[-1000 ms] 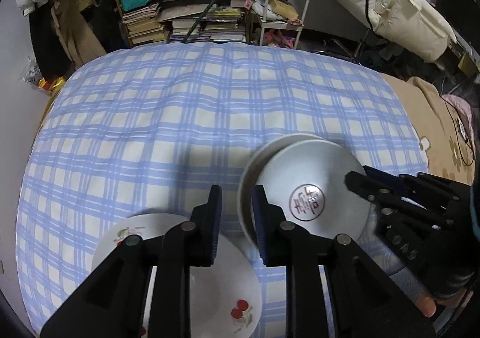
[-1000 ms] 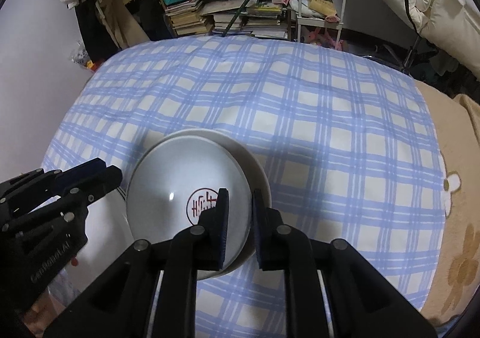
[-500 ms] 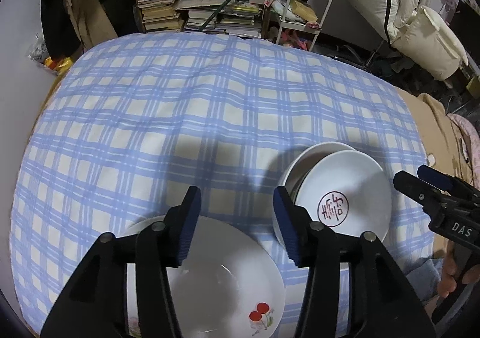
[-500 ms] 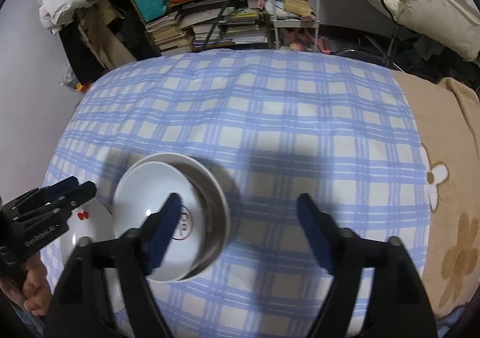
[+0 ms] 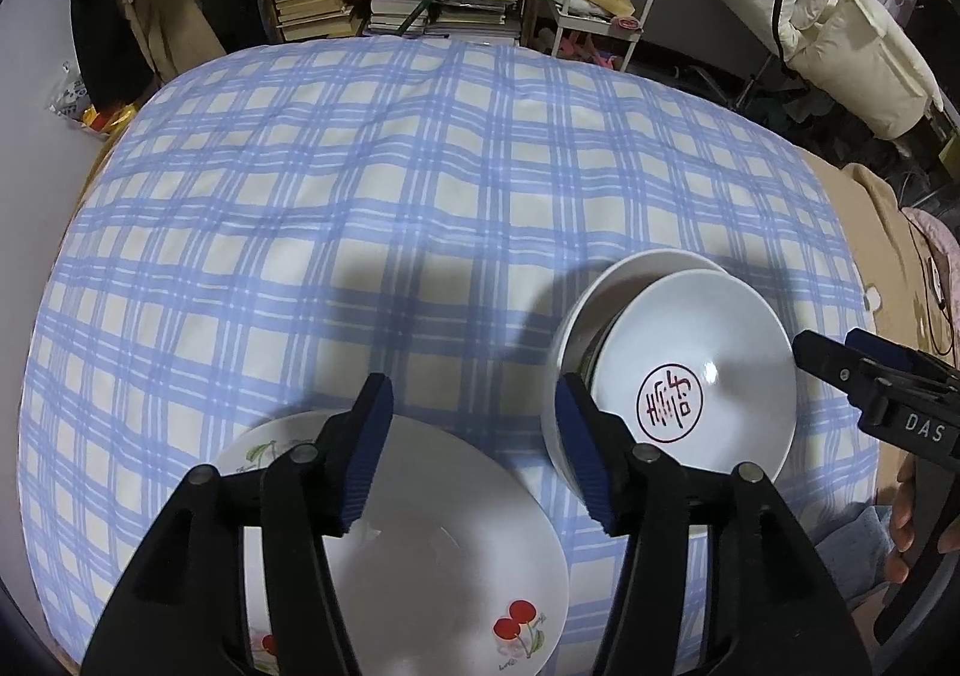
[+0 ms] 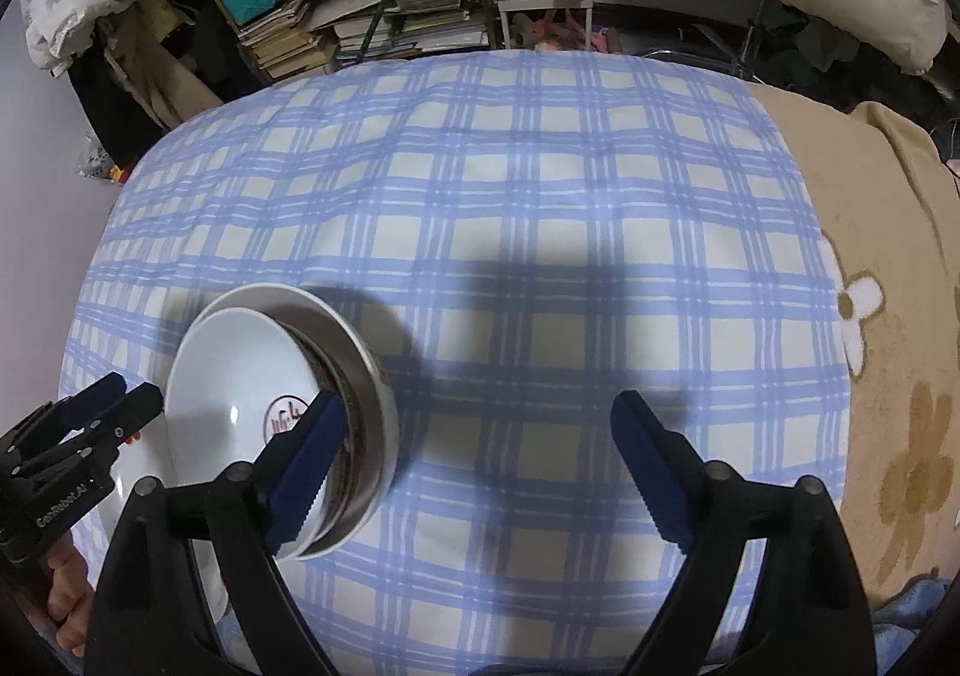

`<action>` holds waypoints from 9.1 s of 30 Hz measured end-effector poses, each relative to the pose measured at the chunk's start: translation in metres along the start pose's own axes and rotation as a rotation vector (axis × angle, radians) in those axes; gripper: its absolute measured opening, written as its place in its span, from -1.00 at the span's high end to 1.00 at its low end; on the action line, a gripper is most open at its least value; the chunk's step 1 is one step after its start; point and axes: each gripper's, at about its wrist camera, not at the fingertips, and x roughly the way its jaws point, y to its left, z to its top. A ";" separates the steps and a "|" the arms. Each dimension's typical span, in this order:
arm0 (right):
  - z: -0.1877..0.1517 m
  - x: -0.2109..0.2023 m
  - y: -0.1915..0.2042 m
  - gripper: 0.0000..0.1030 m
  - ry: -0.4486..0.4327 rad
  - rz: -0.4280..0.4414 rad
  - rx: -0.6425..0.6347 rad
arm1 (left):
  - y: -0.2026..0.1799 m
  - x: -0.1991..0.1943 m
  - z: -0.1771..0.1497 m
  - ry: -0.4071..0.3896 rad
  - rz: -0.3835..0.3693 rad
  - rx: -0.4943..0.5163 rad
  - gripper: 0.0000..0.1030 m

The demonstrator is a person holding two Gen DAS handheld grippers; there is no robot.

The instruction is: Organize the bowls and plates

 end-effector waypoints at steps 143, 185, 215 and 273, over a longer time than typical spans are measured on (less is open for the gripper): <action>-0.006 0.010 0.041 0.78 0.049 0.221 0.125 | -0.004 0.000 0.020 0.065 -0.004 0.037 0.94; 0.010 0.022 0.058 0.96 -0.007 0.331 0.127 | 0.006 -0.029 -0.007 0.037 -0.113 -0.101 0.86; 0.013 -0.006 0.016 -0.31 0.015 0.227 -0.048 | -0.023 -0.039 -0.014 0.057 -0.144 0.034 0.66; 0.017 0.043 0.015 0.76 0.205 0.400 0.011 | -0.003 0.031 0.006 0.169 0.052 0.007 0.57</action>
